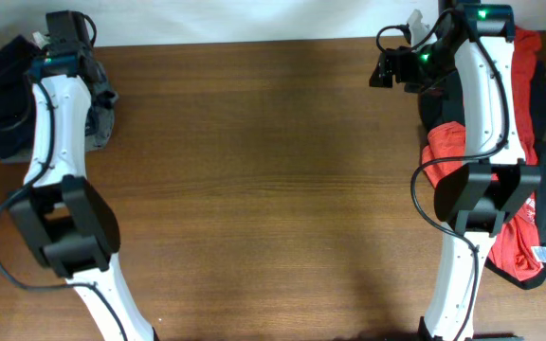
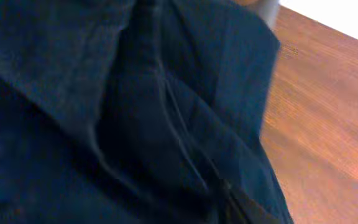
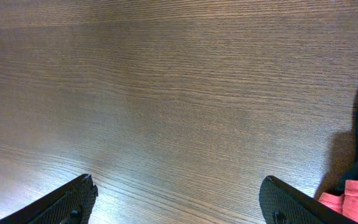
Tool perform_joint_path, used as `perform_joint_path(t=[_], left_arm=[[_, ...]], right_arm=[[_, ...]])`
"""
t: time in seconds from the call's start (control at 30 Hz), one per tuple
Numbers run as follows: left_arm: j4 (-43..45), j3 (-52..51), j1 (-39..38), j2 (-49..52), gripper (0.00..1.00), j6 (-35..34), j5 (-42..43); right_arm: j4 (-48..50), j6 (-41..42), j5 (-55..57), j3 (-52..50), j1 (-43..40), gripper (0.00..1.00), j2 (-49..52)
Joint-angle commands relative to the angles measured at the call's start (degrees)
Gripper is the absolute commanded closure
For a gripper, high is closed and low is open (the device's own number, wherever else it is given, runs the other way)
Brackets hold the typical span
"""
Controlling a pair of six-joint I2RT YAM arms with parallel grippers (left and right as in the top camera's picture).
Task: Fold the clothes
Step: 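Place the folded shorts on the grey garment at the left edge with left gripper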
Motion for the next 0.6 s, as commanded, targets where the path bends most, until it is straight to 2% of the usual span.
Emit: perform_joint_path(t=[0.0,0.1,0.2,0.43,0.5,0.57], left_arm=[[-3.43,0.83,0.02,-10.38,0.57,0.68,4.74],[-4.68,0.83,0.02,-13.84,0.58,1.99,4.76],[-1.31,0.79,0.24,-14.34,0.60,6.69,4.76],[5.75,0.70,3.50,-7.74,0.66,18.21,4.76],[6.47,0.70,5.25,-5.14,0.66,19.41,4.96],[5.70,0.70,7.10,-2.97,0.73,19.39,5.95]], right_arm=[[-0.39,-0.59,0.74,-0.20,0.20,0.11,-0.85],[-0.37,-0.59,0.74,-0.20,0.20,0.11,-0.85],[-0.37,-0.59,0.74,-0.20,0.20,0.11,-0.85],[-0.66,-0.59,0.72,-0.20,0.20,0.11,-0.85],[-0.66,-0.59,0.72,-0.20,0.20,0.11,-0.85],[-0.70,-0.59,0.72,-0.20,0.20,0.12,-0.85]])
